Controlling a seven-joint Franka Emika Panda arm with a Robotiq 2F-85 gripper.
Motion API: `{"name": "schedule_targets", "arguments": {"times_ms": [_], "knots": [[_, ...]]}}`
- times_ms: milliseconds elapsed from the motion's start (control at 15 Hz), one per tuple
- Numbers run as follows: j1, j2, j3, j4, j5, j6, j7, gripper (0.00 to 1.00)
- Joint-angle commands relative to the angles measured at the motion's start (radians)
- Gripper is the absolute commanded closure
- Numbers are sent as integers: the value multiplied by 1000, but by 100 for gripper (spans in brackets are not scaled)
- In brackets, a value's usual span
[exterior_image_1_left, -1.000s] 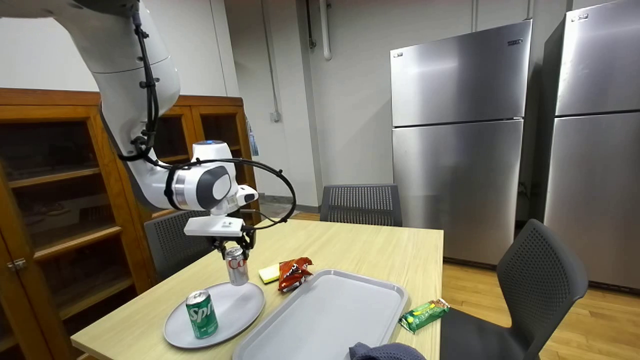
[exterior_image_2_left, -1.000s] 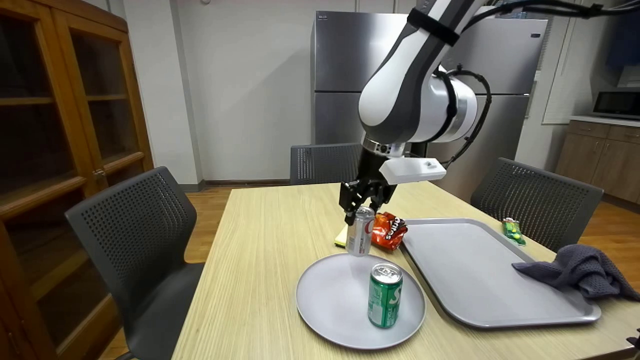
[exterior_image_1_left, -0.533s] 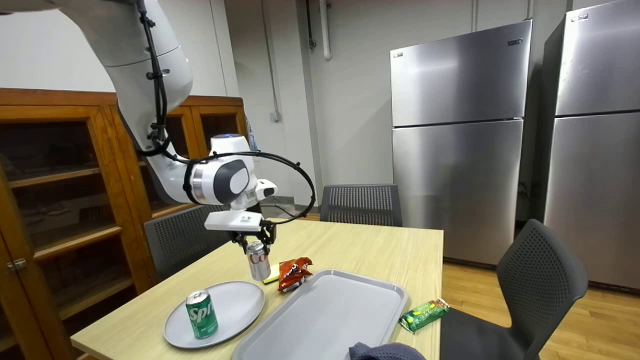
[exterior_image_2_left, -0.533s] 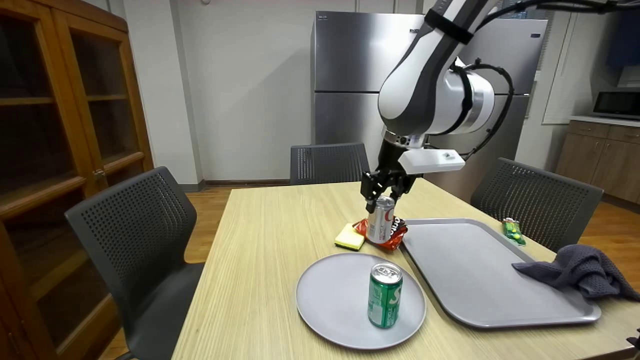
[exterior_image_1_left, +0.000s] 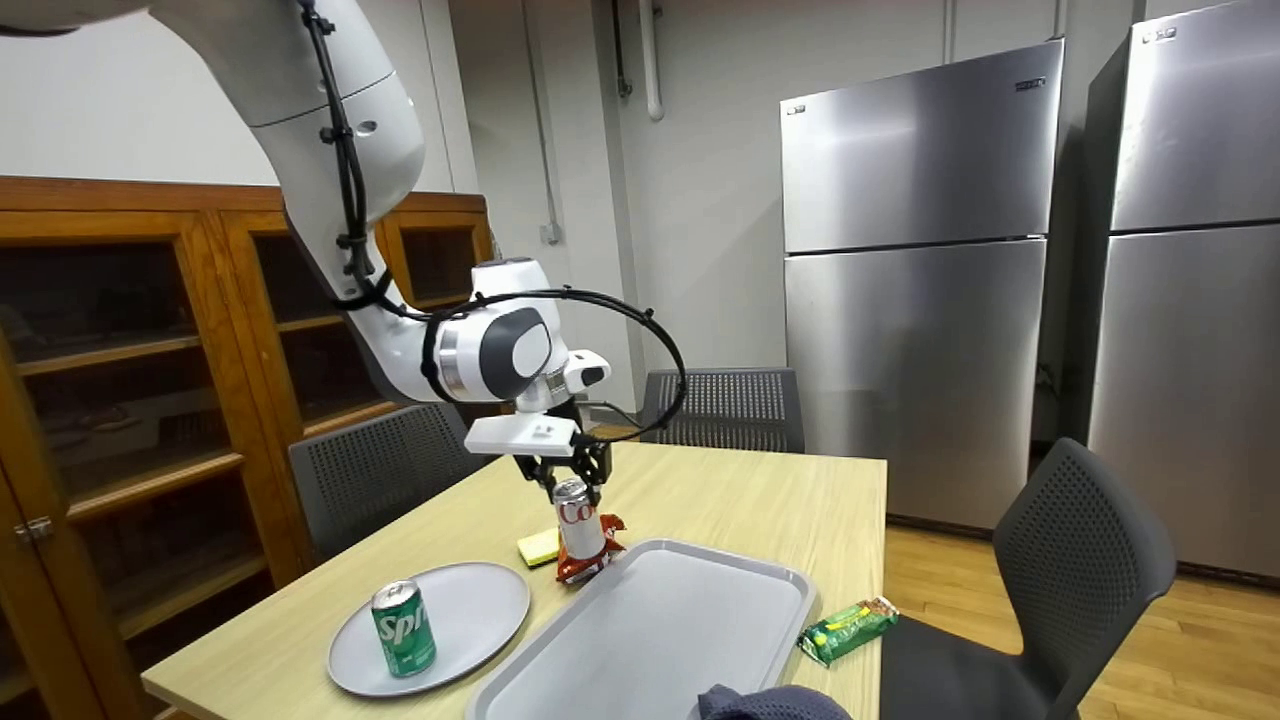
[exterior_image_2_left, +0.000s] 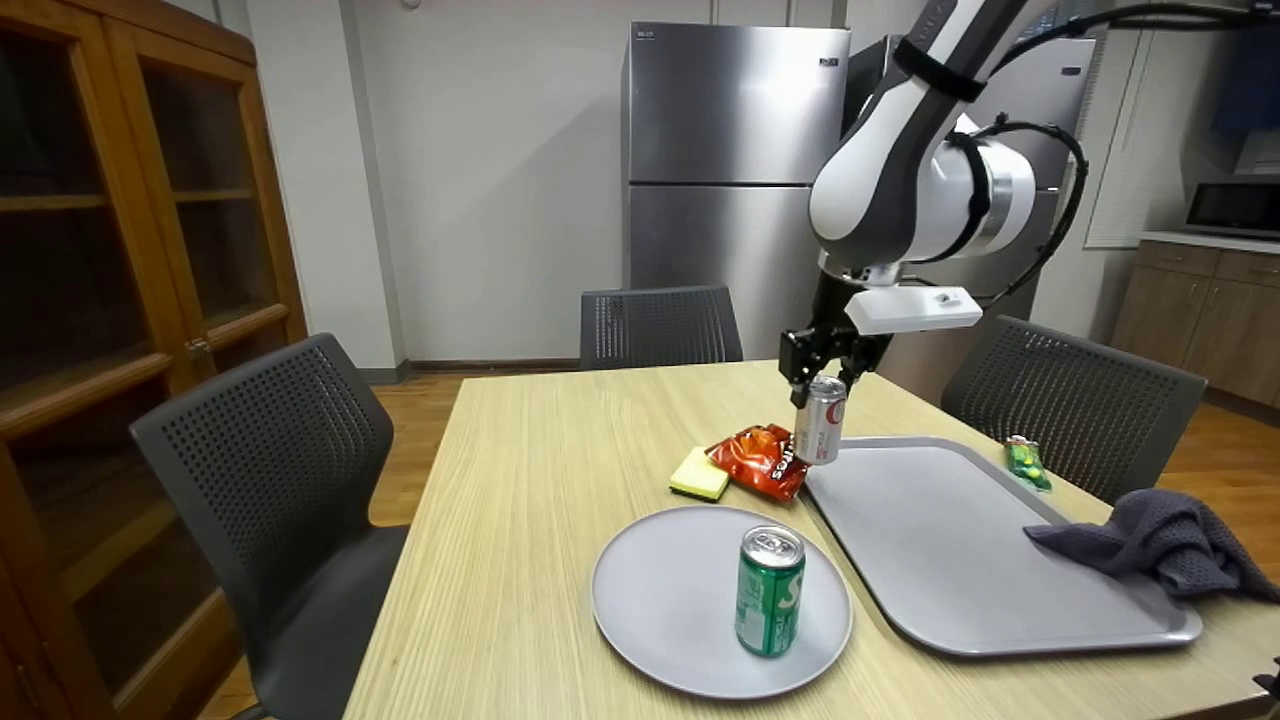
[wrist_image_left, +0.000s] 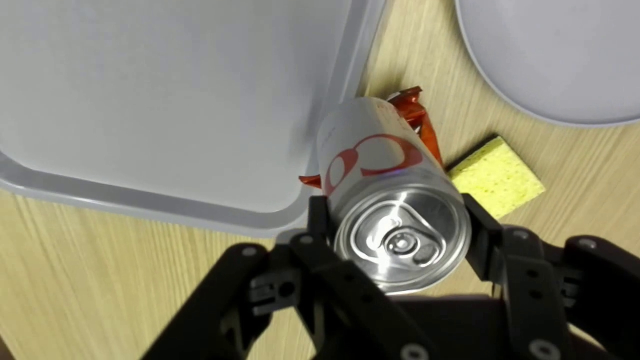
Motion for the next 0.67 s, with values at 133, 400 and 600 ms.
{"name": "schedule_targets", "arguments": {"times_ms": [133, 400, 600], "knots": [[-9, -13, -44, 24, -45, -63, 82, 61], [-9, -13, -54, 27, -49, -71, 102, 61], [-8, -13, -55, 28, -49, -75, 112, 61]]}}
